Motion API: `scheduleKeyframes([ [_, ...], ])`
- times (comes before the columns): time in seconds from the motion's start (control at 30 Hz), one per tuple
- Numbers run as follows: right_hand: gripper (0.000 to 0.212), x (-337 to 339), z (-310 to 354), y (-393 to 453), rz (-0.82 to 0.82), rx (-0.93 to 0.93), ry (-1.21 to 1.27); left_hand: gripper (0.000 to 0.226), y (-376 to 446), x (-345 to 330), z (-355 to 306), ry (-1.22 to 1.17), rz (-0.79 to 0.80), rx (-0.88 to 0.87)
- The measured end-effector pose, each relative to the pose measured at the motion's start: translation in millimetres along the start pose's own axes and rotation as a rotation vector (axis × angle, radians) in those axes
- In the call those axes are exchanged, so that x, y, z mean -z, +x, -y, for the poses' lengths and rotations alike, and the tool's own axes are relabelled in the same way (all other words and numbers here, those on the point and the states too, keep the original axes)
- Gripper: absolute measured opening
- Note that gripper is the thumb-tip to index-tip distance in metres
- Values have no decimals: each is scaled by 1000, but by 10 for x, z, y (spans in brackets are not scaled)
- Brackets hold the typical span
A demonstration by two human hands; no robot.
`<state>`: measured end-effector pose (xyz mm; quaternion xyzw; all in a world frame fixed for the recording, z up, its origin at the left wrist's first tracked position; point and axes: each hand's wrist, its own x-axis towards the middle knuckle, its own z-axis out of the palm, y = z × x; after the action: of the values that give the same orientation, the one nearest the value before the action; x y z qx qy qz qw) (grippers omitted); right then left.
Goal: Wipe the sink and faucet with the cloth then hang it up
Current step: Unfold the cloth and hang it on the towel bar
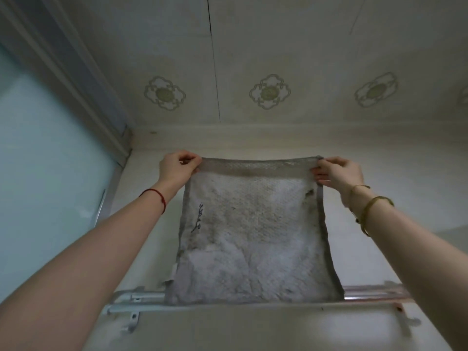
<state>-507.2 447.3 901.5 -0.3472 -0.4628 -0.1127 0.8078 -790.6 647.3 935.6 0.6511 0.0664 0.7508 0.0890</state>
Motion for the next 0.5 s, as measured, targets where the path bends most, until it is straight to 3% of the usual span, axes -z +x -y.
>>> scheduleKeyframes([
  [0.17, 23, -25, -120, 141, 4, 1, 12, 4, 32, -69, 57, 35, 5, -54],
  [0.5, 11, 193, -261, -534, 93, -66, 88, 12, -741, 152, 65, -70, -21, 63],
])
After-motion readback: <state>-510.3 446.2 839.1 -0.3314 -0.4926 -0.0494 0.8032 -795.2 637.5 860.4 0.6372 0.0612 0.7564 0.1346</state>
